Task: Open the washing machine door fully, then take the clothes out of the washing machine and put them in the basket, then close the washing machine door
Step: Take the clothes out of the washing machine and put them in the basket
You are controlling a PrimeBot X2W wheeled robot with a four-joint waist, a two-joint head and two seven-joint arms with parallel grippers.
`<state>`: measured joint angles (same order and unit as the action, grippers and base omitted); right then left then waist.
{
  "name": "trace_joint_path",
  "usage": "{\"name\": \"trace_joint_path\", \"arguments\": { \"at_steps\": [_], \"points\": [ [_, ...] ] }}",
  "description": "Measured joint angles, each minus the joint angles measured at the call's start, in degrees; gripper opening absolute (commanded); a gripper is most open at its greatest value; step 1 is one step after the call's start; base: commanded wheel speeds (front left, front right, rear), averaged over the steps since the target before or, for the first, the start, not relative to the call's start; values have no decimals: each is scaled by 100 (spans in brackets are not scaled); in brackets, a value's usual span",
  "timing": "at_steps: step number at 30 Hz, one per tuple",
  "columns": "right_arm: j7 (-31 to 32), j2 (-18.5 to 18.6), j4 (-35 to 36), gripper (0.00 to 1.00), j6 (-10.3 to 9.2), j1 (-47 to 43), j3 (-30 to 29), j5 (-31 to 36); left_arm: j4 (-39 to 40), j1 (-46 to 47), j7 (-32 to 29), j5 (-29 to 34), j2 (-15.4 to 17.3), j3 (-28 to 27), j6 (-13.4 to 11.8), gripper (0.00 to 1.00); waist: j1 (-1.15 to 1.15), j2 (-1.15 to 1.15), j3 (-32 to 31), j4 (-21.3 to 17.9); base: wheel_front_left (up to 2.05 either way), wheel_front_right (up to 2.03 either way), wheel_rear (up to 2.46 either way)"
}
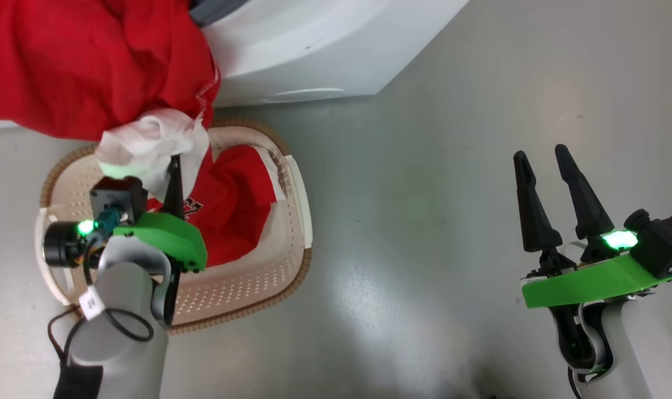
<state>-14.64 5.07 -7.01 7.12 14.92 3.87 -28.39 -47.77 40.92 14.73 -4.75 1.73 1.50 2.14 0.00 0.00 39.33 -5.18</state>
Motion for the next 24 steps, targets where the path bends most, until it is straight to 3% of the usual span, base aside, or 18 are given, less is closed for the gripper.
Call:
{"name": "trace_joint_path", "arguments": {
  "at_steps": [4,6,7,10,17,24],
  "points": [
    [0,-2,3,100,0,68,32,0,-153,155,0,22,-7,-55,-1,46,0,0,89,-35,0,0,0],
    [0,-2,5,100,0,72,34,0,-199,208,0,22,-9,-102,-1,68,0,0,115,-61,0,0,0],
    [0,-1,5,100,0,72,32,0,-210,224,0,25,-11,-118,-1,73,0,0,119,-68,0,0,0],
    [0,0,4,100,0,72,22,0,-205,243,0,34,-14,-133,-1,100,0,0,101,-58,0,0,0],
    [0,2,-3,100,0,71,4,0,103,202,0,-46,-26,-153,-1,100,0,0,4,16,0,0,0],
    [0,16,-37,100,0,63,-37,0,909,-282,0,-324,-29,-88,-2,100,0,0,-184,122,0,0,0]
  ]
}}
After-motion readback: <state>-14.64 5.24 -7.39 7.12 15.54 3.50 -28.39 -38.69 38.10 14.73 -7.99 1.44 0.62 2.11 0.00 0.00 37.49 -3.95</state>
